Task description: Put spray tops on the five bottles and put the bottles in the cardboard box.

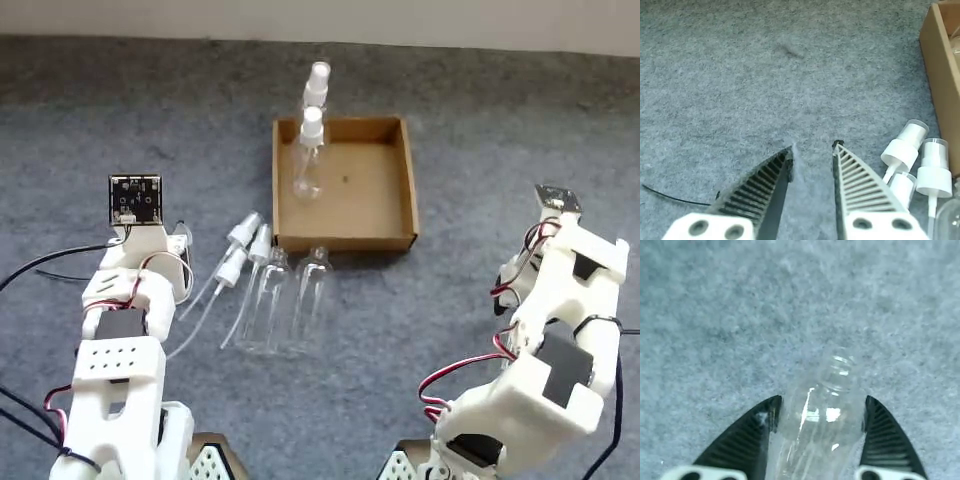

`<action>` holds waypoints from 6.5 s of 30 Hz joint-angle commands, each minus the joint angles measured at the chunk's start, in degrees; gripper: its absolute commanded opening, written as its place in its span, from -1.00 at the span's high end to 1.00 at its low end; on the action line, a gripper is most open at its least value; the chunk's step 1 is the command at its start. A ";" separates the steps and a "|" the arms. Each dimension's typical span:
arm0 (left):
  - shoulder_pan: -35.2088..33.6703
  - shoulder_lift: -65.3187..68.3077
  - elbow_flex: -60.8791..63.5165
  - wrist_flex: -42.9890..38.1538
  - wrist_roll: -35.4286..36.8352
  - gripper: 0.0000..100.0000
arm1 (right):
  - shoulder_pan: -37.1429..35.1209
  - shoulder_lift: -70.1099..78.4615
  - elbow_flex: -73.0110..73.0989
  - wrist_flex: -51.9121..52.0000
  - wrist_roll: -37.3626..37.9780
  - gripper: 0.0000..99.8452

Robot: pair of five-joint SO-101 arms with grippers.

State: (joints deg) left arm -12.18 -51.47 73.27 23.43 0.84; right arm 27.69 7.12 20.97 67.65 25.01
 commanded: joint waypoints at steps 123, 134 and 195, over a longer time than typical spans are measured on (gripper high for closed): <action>6.81 74.15 -82.51 42.64 -17.93 0.93 | -54.20 -75.56 25.01 15.69 -5.63 0.99; 3.47 47.34 -82.51 47.82 -17.49 0.94 | -54.20 -75.74 25.01 15.69 -5.63 0.99; 40.22 20.18 -81.10 31.12 6.86 0.99 | -66.51 -111.78 66.95 -39.60 -17.32 0.99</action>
State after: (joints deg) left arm 28.44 -31.16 -7.25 55.69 8.13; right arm -38.77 -103.91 88.66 27.82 7.96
